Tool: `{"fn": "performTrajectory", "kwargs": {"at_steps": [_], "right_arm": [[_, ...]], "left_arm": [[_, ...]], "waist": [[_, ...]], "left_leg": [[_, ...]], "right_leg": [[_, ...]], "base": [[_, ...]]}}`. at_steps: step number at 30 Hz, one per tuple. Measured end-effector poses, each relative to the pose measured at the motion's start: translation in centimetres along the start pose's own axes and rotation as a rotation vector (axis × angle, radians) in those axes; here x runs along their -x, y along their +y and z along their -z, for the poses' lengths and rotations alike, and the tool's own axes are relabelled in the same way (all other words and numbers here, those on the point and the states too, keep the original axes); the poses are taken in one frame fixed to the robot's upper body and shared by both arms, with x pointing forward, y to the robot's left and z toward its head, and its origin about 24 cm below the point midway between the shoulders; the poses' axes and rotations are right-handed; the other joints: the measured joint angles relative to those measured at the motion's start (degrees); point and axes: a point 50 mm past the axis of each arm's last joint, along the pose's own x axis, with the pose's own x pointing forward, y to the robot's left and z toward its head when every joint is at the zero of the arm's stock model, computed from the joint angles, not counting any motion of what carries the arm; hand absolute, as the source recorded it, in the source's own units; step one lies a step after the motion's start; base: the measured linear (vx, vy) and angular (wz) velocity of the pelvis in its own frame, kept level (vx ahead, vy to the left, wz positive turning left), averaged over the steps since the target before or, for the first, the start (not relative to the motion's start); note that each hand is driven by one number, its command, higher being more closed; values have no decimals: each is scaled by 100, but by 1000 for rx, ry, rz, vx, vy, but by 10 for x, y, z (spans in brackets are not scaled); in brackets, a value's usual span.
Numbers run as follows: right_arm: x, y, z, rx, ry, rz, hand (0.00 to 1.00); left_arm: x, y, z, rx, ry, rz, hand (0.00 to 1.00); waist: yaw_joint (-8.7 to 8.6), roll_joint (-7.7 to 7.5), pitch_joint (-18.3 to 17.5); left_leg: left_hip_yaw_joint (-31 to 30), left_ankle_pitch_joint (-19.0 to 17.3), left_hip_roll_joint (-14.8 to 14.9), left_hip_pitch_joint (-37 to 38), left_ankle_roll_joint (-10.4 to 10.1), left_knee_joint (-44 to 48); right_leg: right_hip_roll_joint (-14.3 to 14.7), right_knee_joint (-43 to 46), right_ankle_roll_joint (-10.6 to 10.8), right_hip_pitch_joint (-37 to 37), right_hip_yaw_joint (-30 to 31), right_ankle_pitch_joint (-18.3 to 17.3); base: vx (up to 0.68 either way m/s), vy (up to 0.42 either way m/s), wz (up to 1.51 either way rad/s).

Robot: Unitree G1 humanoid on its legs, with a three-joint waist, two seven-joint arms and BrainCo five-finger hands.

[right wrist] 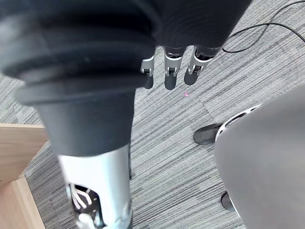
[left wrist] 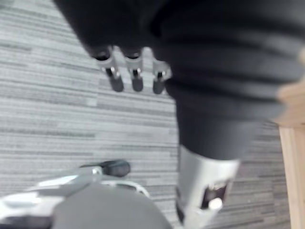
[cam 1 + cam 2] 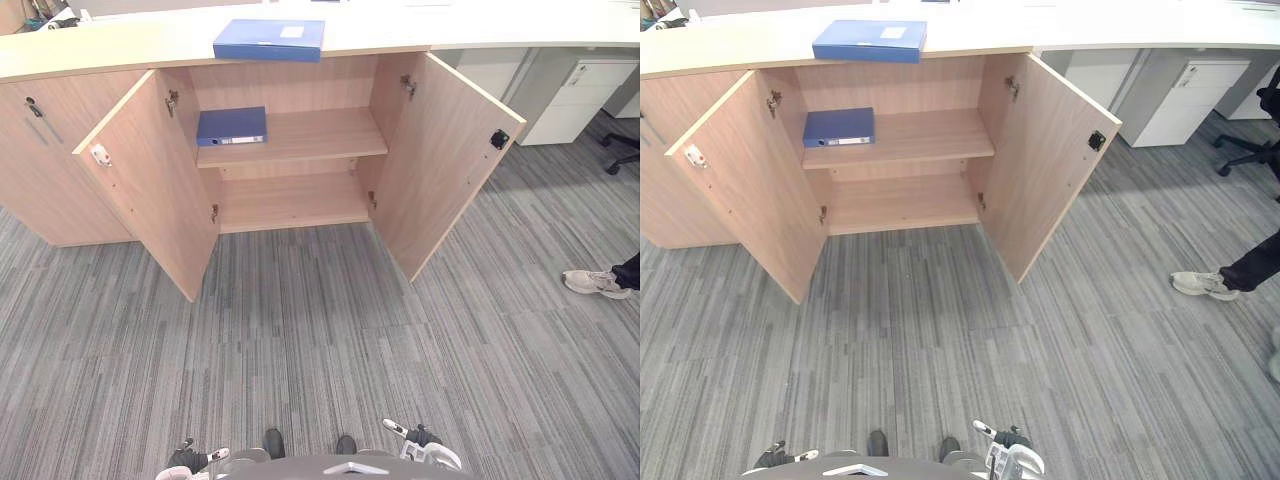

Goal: Walk over to the cabinet, pick up the folder, carry it to the office cabinet, place the folder inside the office cabinet, then close the office cabinet door

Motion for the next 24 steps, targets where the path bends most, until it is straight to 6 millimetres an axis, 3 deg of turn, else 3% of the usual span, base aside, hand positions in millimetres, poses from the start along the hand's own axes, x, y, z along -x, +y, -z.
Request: {"fn": "performTrajectory", "kwargs": {"at_steps": [24], "right_arm": [[0, 4, -1, 23, -5, -14, 0]], "left_arm": [[0, 0, -2, -4, -5, 0, 0]], "waist": [[26, -27, 3]], "left_leg": [[8, 6, -34, -17, 24, -4]], "right_leg": [[-51, 7, 4, -19, -146, -12]], "base": [[-19, -5, 0]]}}
